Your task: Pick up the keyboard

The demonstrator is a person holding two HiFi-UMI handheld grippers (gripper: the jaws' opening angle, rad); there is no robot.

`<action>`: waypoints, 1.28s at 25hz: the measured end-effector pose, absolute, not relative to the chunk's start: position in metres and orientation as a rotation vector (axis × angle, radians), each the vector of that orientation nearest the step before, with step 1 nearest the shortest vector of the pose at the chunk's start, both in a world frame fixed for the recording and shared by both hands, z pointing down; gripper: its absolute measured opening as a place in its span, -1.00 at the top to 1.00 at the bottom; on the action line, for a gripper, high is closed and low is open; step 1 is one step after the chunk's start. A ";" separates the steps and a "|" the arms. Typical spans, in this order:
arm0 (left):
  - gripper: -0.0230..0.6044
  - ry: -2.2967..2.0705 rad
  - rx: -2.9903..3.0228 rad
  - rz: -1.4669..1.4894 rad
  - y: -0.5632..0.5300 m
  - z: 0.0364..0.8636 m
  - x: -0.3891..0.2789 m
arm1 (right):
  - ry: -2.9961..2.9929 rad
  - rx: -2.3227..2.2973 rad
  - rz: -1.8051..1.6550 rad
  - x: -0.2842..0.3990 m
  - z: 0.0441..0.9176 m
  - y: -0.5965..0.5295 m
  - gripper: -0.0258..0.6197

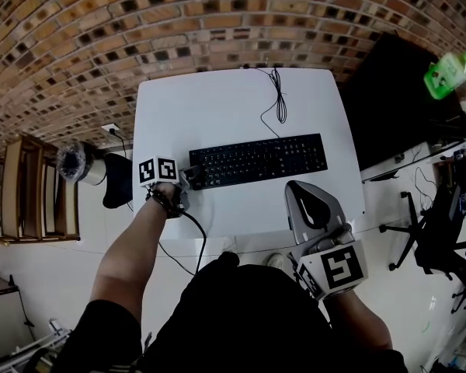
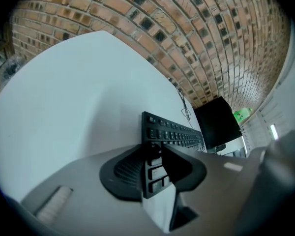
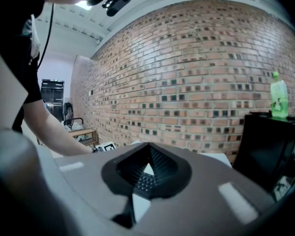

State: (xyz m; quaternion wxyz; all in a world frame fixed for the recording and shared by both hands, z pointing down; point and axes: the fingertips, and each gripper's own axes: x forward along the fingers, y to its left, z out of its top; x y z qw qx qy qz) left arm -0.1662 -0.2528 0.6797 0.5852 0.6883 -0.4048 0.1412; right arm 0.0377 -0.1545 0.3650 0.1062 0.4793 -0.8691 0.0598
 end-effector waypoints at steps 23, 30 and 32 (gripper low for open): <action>0.64 -0.958 1.640 0.325 -0.240 0.608 -0.158 | -2.440 1.386 1.512 0.052 0.517 -0.168 0.32; 0.64 -0.969 1.633 0.350 -0.237 0.596 -0.153 | -2.244 1.524 2.049 0.072 0.594 -0.182 0.08; 0.64 -0.973 1.631 0.358 -0.236 0.595 -0.153 | -2.234 1.562 2.107 0.076 0.604 -0.191 0.07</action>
